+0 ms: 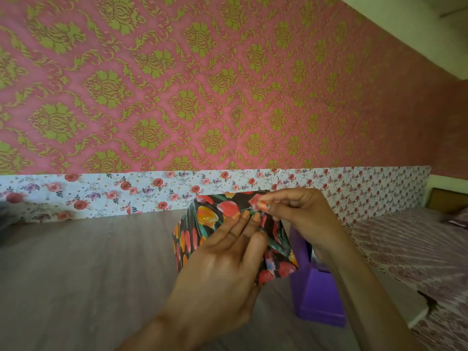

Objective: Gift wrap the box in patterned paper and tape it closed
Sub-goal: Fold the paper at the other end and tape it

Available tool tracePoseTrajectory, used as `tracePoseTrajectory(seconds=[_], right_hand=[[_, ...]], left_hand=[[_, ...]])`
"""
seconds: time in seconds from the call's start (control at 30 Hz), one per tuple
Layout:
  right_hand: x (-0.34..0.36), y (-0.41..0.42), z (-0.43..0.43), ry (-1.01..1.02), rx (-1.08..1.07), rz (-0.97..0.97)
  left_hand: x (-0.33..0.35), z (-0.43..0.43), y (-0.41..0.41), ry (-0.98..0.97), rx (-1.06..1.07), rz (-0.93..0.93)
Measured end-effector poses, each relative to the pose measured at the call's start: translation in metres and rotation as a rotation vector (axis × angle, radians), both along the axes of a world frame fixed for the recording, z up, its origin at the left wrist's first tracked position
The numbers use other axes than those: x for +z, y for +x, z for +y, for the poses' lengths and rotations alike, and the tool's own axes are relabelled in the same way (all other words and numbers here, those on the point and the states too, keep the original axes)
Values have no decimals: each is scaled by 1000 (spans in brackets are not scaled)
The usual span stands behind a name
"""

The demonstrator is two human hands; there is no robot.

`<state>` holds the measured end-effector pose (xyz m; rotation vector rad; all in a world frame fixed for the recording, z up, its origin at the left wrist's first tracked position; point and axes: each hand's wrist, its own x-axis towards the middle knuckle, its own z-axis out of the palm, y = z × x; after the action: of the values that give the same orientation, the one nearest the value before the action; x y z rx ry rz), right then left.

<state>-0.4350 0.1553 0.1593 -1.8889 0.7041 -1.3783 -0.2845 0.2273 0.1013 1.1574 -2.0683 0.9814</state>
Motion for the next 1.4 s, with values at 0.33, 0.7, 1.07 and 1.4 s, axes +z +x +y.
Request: tracePoseTrajectory(seconds=[0.33, 0.7, 1.07, 1.4], right_hand=[[1, 9, -12, 80, -203, 109], [0, 0, -18, 387, -13, 102], [-43, -16, -17, 430, 25, -76], [-83, -79, -2, 214, -744, 23]], left_hand=[[-1, -2, 2, -56, -39, 15], [7, -1, 10, 12, -25, 91], [18, -4, 27, 142, -131, 235], [12, -2, 18, -27, 61, 42]])
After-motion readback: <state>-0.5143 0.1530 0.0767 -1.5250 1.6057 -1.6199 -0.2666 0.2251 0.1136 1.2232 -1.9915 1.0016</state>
